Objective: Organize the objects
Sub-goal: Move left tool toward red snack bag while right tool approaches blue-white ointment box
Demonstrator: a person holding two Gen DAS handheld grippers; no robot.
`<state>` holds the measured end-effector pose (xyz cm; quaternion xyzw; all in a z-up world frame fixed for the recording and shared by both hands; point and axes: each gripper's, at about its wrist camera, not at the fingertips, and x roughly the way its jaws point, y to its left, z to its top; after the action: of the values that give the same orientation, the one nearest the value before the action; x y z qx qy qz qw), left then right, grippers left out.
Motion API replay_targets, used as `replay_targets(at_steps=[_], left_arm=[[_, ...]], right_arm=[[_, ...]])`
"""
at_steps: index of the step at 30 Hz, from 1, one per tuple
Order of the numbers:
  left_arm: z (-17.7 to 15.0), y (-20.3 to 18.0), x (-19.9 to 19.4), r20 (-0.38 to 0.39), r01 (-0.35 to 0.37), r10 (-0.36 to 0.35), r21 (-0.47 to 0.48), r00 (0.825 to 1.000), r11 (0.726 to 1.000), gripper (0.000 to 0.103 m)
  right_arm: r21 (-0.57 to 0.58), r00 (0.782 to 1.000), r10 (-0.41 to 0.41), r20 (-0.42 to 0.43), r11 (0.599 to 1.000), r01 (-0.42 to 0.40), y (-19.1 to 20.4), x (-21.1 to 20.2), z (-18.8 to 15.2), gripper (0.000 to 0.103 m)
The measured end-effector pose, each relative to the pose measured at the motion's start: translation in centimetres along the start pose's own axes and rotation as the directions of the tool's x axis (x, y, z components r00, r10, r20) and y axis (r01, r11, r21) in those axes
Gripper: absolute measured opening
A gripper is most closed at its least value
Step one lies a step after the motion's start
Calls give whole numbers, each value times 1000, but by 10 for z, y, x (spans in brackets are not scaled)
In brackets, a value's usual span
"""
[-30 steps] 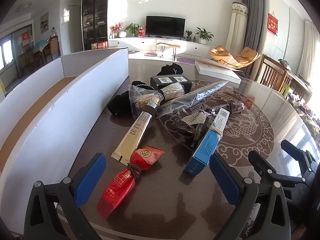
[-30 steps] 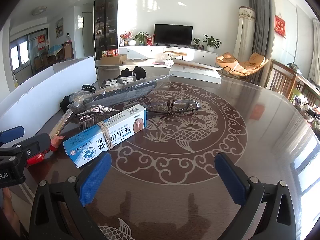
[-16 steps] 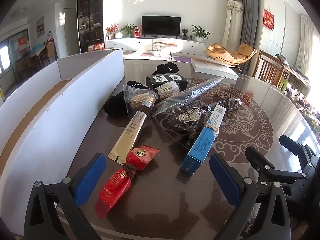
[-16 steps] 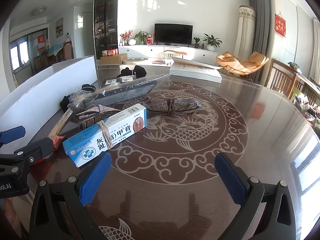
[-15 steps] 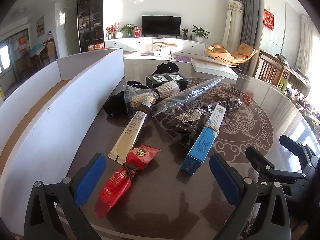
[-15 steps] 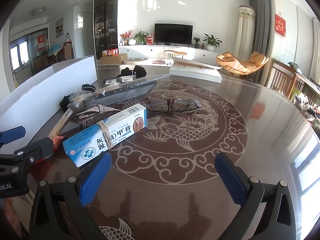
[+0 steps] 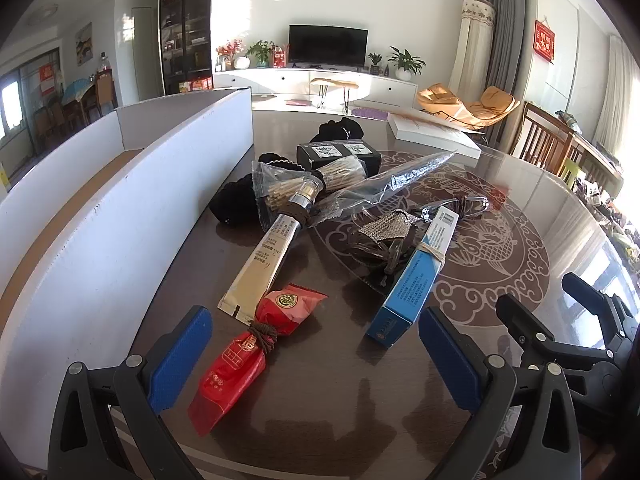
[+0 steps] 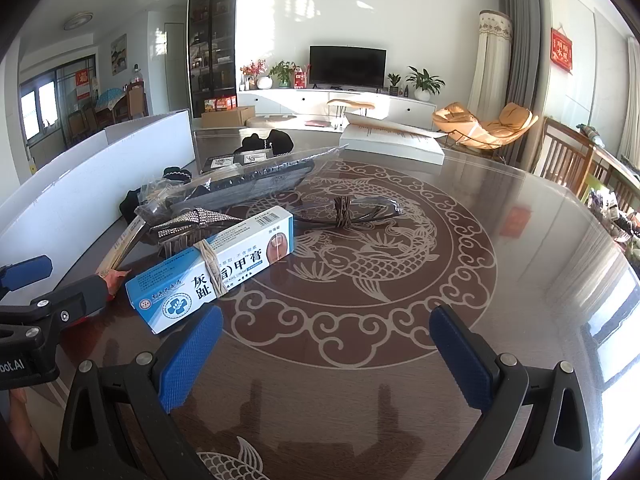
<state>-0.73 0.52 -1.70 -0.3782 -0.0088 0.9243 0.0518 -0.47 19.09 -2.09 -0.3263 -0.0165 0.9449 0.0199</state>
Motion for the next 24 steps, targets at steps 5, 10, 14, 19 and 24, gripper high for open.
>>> replay_targets(at_steps=[5,10,14,19,24], left_arm=[[0,0,1,-2,0,0,1,1000,1000,103],[-1,-1,1,-5,-2,2,2,1000,1000,103],[-1,-1,1,-4,-2,2,2,1000,1000,103],[0,3,0,5,-10,10,-14,1000,1000,103],[3,25,-2,14,-10,12,-117,1000,993,103]], right_arm=[[0,1000,0,0,1000,0,0,0,0,103],[0,1000,0,-2,1000,0,1,1,-1,103],[0,1000,1,-5,1000,-1,2,1,-1,103],[-3,1000,9,-20,1000,-10,2,4,-1,103],[8,998,36,-52,999,-36,-1,10,0,103]])
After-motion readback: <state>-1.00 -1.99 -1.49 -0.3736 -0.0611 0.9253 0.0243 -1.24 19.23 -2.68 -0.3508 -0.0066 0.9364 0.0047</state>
